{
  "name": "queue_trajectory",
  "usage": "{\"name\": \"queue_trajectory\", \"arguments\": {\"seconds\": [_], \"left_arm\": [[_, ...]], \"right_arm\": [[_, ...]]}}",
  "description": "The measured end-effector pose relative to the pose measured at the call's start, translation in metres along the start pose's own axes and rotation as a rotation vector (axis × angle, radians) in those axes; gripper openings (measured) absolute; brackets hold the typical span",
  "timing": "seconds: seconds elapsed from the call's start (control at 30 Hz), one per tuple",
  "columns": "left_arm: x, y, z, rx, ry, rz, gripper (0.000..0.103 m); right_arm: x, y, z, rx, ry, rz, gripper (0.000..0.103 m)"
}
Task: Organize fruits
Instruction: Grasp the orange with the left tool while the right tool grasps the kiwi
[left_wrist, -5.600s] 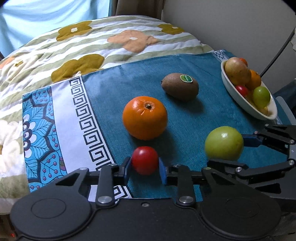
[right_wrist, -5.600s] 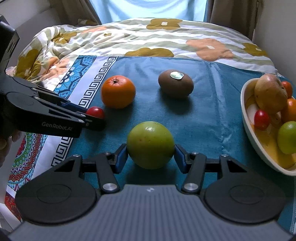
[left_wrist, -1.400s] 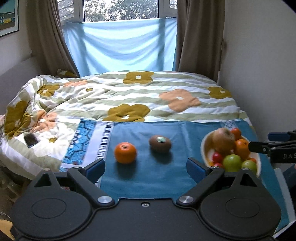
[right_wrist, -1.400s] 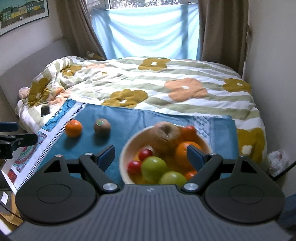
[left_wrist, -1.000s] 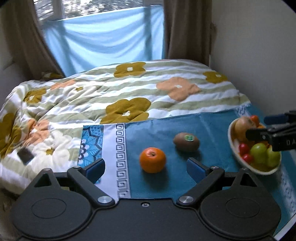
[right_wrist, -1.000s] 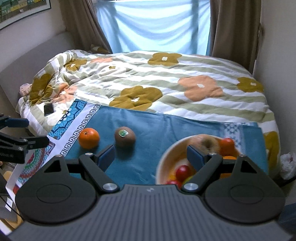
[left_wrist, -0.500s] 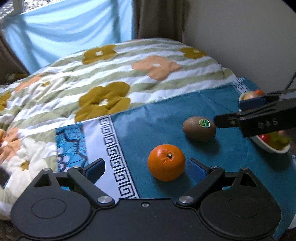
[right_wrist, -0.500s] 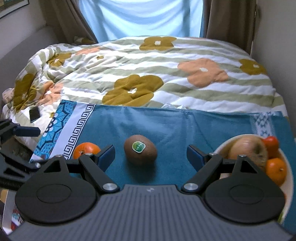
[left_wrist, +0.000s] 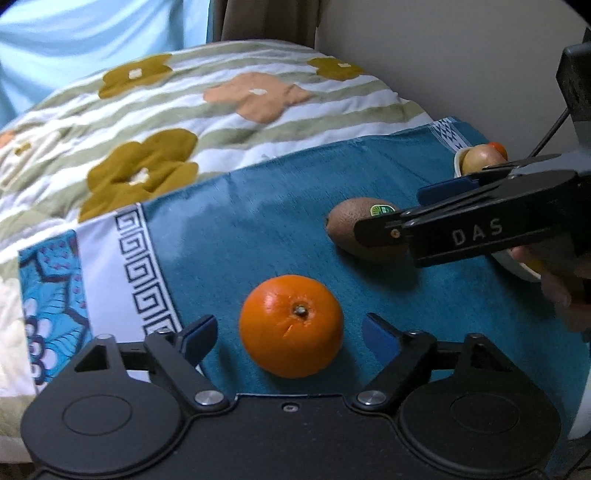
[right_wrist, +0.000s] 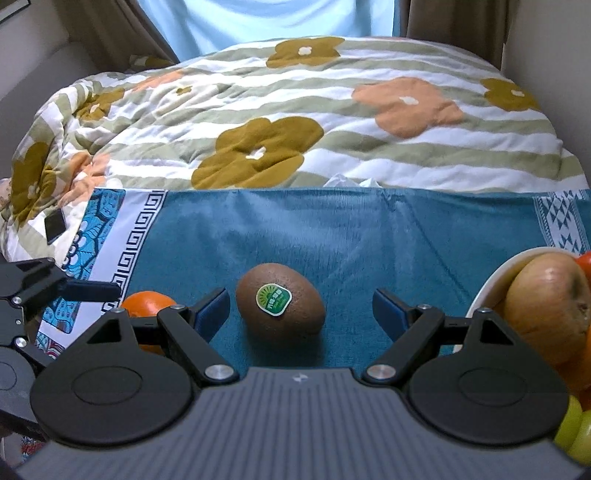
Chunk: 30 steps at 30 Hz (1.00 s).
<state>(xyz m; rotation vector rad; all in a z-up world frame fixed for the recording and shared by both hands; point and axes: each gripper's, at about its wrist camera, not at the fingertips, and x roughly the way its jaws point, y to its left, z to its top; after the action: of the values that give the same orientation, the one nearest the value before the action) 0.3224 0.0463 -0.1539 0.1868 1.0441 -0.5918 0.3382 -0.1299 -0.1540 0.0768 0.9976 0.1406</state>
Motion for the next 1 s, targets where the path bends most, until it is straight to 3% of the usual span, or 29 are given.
{"name": "queue_trajectory", "arguments": {"seconds": [0.23, 0.43, 0.73, 1.0], "left_arm": [[0.002, 0.0, 0.0, 0.018, -0.005, 0.009, 0.064], [-0.001, 0.0, -0.003, 0.026, -0.011, 0.034, 0.064], [-0.003, 0.0, -0.008, 0.043, -0.022, 0.077, 0.063], [-0.018, 0.002, -0.017, -0.003, -0.057, 0.148, 0.063]], "right_arm": [[0.009, 0.008, 0.002, -0.032, 0.019, 0.002, 0.098], [0.014, 0.013, 0.002, -0.042, 0.03, 0.013, 0.096], [0.018, 0.018, -0.002, -0.056, 0.032, 0.006, 0.074], [0.009, 0.023, -0.007, -0.077, 0.01, 0.001, 0.069]]}}
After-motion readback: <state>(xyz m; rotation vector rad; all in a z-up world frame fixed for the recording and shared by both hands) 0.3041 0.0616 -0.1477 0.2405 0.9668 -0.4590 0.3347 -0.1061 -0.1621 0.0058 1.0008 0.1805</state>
